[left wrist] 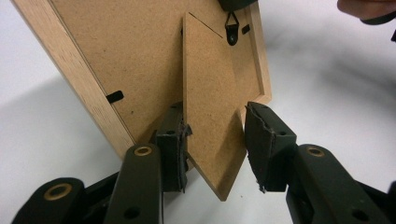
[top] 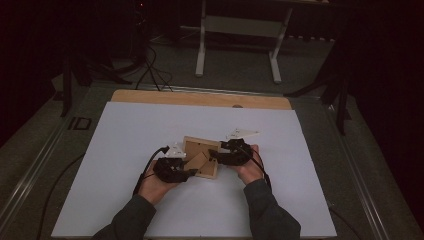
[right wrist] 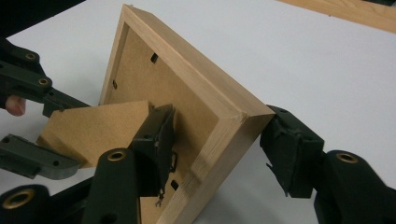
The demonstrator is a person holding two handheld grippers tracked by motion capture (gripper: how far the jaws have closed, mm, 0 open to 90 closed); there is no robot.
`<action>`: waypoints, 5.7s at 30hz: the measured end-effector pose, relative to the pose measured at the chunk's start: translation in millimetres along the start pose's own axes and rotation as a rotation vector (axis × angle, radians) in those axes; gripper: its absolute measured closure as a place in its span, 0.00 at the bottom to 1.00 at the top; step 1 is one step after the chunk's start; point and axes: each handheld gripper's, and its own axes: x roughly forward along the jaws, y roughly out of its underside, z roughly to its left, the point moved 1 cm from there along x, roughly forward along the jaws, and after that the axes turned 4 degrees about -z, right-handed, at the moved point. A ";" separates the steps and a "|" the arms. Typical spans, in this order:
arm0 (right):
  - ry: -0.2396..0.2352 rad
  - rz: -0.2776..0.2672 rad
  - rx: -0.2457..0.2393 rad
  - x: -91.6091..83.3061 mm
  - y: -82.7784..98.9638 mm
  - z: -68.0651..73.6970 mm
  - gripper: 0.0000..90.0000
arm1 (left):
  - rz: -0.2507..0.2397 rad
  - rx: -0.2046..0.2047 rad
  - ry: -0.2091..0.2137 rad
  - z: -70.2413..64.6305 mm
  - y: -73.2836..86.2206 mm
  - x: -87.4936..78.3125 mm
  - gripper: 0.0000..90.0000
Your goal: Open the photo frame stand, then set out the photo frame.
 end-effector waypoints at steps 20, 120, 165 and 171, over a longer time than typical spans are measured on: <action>-0.009 -0.053 -0.027 -9.1 -8.9 3.9 0.50 | 0.032 0.079 -0.091 1.7 -7.9 7.4 0.69; 0.002 -0.049 -0.185 -25.1 12.2 42.6 0.35 | -0.043 0.032 -0.084 1.9 9.7 -5.5 0.66; -0.052 -0.039 -0.170 -56.8 15.7 22.7 0.37 | -0.093 -0.009 -0.095 12.2 18.9 -37.3 0.73; -0.044 -0.045 -0.156 -62.5 17.0 15.1 0.41 | -0.097 -0.014 -0.088 12.9 18.7 -38.2 0.75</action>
